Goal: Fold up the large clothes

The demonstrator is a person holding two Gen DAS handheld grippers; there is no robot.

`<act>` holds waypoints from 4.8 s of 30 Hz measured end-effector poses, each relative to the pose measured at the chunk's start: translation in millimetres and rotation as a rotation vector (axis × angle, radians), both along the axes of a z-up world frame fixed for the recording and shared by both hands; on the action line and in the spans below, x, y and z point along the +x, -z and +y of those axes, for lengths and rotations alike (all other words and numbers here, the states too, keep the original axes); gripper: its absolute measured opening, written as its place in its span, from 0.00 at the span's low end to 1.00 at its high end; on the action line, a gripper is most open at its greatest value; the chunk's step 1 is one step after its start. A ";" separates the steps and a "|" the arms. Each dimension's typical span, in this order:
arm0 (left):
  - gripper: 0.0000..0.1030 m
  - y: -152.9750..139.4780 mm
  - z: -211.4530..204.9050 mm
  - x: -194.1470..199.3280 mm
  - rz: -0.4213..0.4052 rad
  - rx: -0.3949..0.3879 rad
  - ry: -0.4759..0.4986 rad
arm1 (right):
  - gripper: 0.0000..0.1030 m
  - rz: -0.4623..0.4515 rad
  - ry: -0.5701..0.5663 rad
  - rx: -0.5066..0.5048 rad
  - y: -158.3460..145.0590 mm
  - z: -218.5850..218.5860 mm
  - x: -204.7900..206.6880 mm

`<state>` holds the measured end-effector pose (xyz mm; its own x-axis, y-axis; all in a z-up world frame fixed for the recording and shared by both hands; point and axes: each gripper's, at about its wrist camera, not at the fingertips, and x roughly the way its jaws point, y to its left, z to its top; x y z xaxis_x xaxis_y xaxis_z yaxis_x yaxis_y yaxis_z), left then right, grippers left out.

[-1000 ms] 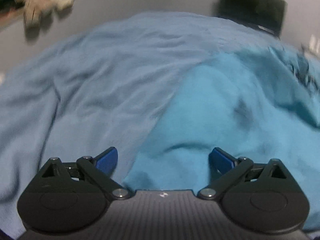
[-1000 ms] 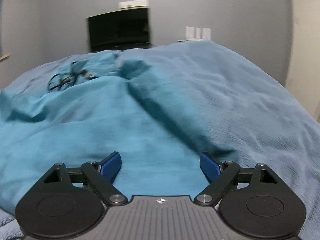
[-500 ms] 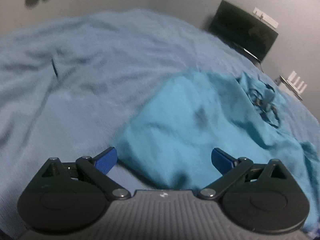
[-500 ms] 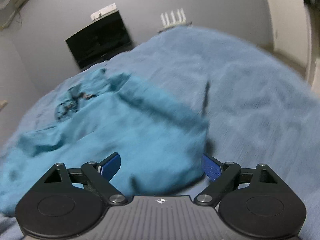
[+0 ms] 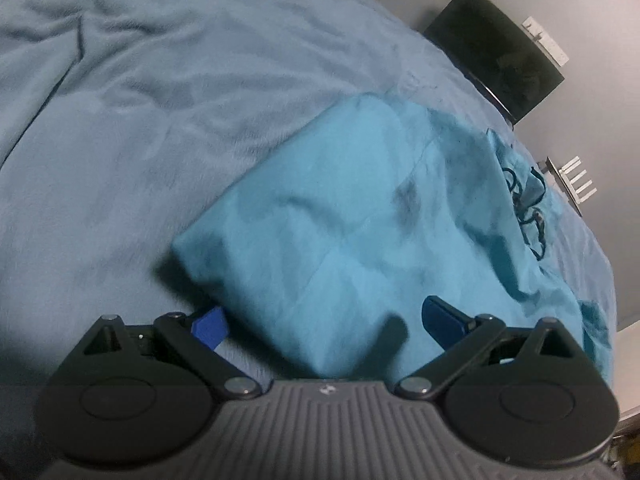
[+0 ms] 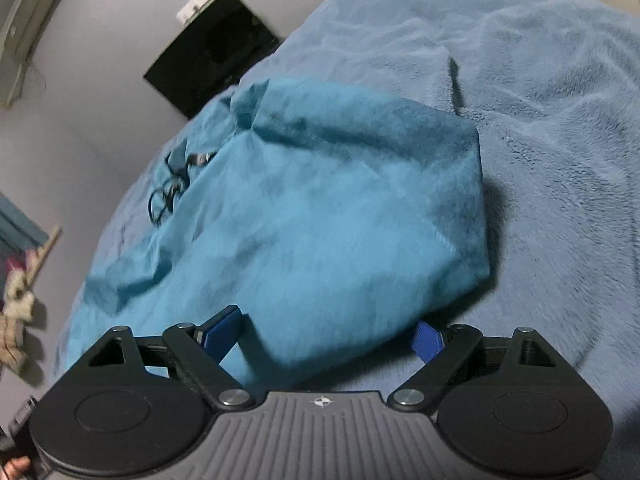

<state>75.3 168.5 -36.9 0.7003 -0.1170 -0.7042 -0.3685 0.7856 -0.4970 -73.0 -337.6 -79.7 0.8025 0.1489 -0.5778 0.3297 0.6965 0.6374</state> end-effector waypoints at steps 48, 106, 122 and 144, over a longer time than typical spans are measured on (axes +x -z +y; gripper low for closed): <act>0.85 -108.3 -63.5 -106.1 -0.189 0.369 0.042 | 0.85 -0.203 0.228 -0.464 -114.8 -21.8 -58.2; 1.00 17.9 -157.3 102.4 -0.131 0.536 0.408 | 0.89 0.007 -0.419 -0.847 -37.3 111.5 238.4; 1.00 11.4 -163.3 98.7 -0.201 0.589 0.403 | 0.94 -0.073 -0.372 -0.750 -46.9 96.6 233.7; 1.00 36.9 -174.5 109.2 -0.198 0.588 0.462 | 0.90 -0.158 -0.226 -0.625 -85.3 33.6 405.5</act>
<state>184.5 -6.0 -73.8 0.7910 -0.0733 -0.6074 0.1130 0.9932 0.0274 332.5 -304.0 5.6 0.8727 -0.0004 -0.4882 0.0685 0.9902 0.1215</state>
